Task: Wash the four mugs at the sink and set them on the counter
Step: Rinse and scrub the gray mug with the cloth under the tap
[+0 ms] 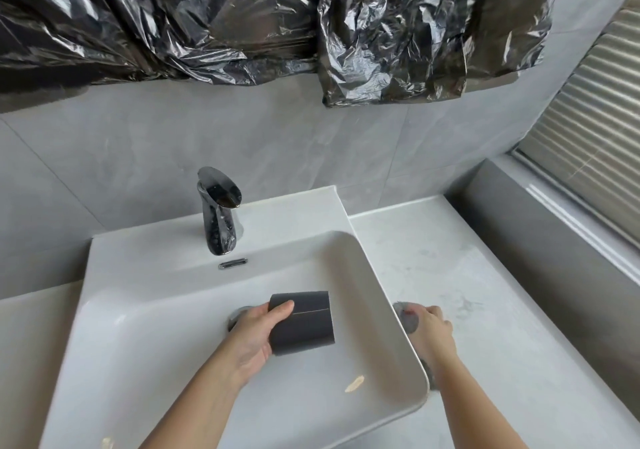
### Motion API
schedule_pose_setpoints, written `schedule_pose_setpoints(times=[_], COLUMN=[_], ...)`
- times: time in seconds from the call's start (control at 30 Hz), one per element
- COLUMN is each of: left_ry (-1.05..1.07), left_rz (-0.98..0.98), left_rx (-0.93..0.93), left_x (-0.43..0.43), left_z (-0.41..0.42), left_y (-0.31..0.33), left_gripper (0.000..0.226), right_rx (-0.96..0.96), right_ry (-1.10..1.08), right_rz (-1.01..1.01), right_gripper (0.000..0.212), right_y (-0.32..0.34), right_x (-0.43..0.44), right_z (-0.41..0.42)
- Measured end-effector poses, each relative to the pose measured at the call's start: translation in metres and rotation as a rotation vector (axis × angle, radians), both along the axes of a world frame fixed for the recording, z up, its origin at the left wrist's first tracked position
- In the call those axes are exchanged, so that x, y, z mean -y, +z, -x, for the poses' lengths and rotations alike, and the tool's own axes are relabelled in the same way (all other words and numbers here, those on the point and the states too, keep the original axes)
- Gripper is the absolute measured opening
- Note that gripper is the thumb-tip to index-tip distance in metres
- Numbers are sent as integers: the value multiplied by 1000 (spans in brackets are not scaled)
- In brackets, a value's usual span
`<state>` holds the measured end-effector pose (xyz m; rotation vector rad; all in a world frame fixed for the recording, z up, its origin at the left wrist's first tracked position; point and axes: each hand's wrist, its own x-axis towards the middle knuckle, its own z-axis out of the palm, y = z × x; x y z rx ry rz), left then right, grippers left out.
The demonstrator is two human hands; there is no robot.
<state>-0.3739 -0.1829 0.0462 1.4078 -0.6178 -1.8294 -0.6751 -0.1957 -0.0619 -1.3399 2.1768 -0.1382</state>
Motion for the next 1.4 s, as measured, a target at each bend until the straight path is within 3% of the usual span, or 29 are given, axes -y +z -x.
schedule_pose_setpoints(times=[0.13, 0.3, 0.47, 0.6, 0.73, 0.8, 0.93, 1.17, 1.23, 1.33, 1.4], left_ry=[24, 43, 13, 60, 62, 51, -49, -198, -128, 159, 377], left_rz=[12, 68, 126, 135, 244, 312, 503, 648, 743, 897, 885], left_rx=[22, 125, 225, 240, 241, 254, 365, 491, 631, 857, 796], left_x=[1, -4, -14, -19, -22, -25, -33, -35, -30, -20, -15], left_z=[0, -3, -9, -14, -18, -22, -32, -62, -68, -64, -56], left_y=[1, 1, 3, 0, 7, 11, 15, 4, 3, 7, 9], left_gripper=[26, 24, 43, 24, 27, 23, 28, 45, 36, 29, 26], right_rx=[75, 138, 209, 331, 320, 416, 689, 948, 1049, 1272, 1372], right_ry=[-61, -106, 92, 373, 592, 611, 405, 97, 1, -204, -309], right_rz=[127, 425, 625, 624, 501, 459, 308, -81, -78, -141, -162], right_gripper=[31, 42, 45, 40, 54, 54, 36, 36, 34, 41, 50], right_y=[-2, 61, 132, 144, 131, 122, 116, 115, 119, 117, 112], right_x=[5, 21, 18, -8, -28, -33, -21, 2, -2, -12, -17], right_z=[1, -7, -64, -131, -176, -188, -199, -200, -204, -215, -225])
